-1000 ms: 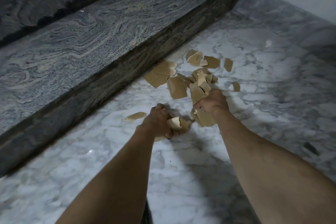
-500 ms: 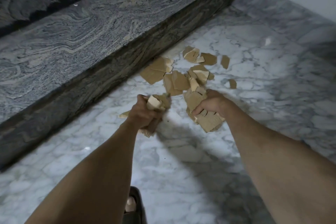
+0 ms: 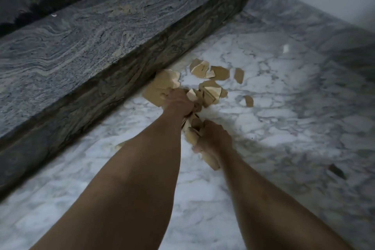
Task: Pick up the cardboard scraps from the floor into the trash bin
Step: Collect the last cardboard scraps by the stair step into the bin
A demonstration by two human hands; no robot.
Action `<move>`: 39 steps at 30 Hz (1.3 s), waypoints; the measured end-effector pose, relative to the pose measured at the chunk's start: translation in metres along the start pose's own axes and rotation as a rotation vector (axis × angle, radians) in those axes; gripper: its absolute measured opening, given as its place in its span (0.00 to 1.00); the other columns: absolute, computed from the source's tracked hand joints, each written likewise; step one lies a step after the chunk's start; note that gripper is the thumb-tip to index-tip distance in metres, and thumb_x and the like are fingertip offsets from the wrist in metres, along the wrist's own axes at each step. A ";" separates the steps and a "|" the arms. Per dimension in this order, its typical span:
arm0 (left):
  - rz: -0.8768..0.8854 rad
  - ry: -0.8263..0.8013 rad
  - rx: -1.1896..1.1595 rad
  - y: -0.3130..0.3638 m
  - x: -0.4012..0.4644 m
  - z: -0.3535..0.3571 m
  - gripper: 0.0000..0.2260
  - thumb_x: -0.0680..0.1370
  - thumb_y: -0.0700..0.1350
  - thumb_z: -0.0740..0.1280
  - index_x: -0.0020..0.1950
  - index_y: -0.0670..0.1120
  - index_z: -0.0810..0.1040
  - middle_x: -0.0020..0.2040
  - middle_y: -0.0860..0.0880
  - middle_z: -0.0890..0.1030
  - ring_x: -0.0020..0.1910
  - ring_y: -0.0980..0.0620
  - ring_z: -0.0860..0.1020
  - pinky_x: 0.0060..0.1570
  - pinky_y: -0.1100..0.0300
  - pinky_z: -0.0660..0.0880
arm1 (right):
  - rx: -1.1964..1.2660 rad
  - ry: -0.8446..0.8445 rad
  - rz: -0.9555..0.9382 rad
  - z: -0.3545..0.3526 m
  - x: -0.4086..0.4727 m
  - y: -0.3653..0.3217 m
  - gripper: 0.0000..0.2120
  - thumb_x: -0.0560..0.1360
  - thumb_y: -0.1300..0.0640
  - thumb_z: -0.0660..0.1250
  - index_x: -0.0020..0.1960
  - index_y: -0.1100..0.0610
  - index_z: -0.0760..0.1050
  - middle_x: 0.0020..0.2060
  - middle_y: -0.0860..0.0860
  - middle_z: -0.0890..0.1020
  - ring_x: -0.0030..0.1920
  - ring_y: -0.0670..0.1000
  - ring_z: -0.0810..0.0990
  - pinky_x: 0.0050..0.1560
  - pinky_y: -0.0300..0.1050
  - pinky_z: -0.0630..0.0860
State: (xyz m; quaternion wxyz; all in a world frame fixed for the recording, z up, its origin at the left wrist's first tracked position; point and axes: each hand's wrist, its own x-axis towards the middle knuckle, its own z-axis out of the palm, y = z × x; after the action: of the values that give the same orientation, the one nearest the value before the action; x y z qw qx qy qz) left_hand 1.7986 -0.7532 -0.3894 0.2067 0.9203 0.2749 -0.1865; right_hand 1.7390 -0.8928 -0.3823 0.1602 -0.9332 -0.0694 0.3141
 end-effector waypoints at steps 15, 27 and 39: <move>0.082 -0.161 -0.703 -0.060 0.016 -0.060 0.12 0.70 0.36 0.77 0.51 0.44 0.82 0.46 0.49 0.84 0.48 0.49 0.82 0.49 0.59 0.77 | 0.399 0.017 -0.067 -0.113 0.081 -0.026 0.45 0.61 0.61 0.84 0.72 0.53 0.67 0.58 0.48 0.78 0.56 0.53 0.77 0.50 0.42 0.75; 0.050 0.022 -0.290 -0.059 0.043 -0.037 0.30 0.77 0.53 0.70 0.75 0.43 0.68 0.73 0.41 0.71 0.73 0.39 0.68 0.69 0.52 0.66 | -0.091 0.081 0.212 -0.069 0.118 -0.060 0.63 0.59 0.54 0.85 0.80 0.62 0.47 0.78 0.63 0.50 0.76 0.65 0.54 0.66 0.62 0.72; -0.013 -0.033 -0.309 -0.040 0.026 -0.056 0.33 0.66 0.55 0.75 0.69 0.51 0.71 0.59 0.48 0.82 0.62 0.43 0.78 0.67 0.49 0.69 | 0.193 0.154 0.109 -0.065 0.086 -0.049 0.44 0.59 0.42 0.74 0.71 0.54 0.67 0.60 0.53 0.79 0.63 0.58 0.77 0.59 0.48 0.75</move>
State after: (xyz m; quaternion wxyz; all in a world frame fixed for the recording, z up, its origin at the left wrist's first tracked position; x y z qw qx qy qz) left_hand 1.8082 -0.6842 -0.3654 0.3493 0.8724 0.3031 -0.1583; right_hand 1.8450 -0.8437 -0.3656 0.2367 -0.9372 0.0244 0.2551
